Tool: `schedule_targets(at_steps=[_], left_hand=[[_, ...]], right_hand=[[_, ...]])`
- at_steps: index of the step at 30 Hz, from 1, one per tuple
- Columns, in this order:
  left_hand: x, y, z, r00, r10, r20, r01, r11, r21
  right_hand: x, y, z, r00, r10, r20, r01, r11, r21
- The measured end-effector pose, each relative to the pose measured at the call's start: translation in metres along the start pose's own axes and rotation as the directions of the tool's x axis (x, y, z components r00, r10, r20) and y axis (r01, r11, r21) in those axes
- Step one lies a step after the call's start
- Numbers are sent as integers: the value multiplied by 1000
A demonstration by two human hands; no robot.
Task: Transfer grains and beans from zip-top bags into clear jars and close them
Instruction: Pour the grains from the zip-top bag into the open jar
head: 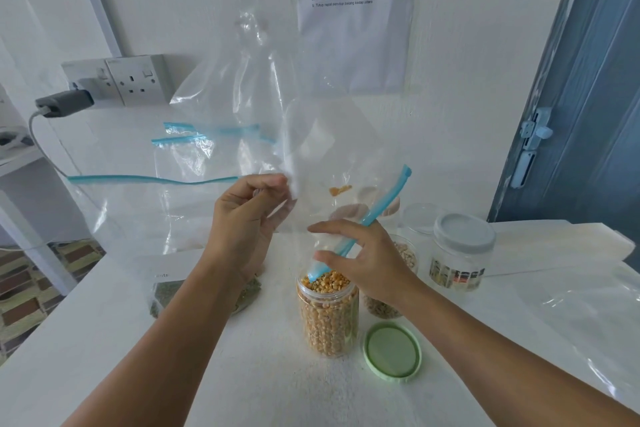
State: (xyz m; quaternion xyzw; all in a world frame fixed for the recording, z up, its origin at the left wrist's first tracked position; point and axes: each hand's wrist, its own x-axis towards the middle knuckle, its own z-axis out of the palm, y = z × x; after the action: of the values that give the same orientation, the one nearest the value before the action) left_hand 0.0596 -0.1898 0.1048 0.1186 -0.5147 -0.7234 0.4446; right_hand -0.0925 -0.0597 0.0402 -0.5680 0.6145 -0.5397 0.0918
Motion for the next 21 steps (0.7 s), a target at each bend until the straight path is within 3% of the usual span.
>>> schedule_targets(at_steps=[5,10,21], left_hand=[[2,-3,-7,997,-36,-64,33,998,-53],[3,-4,-8,993,-71,-98,62,994,-92],[5,1,-10,993,-70,-100,63,996,-71]], right_hand=[[1,-5,-6,996,51,-71,-38,984,176],[11,-16,-7,972,168,-164,-73,880,470],[18,-9,-13,953,206,-223,-92,897,432]])
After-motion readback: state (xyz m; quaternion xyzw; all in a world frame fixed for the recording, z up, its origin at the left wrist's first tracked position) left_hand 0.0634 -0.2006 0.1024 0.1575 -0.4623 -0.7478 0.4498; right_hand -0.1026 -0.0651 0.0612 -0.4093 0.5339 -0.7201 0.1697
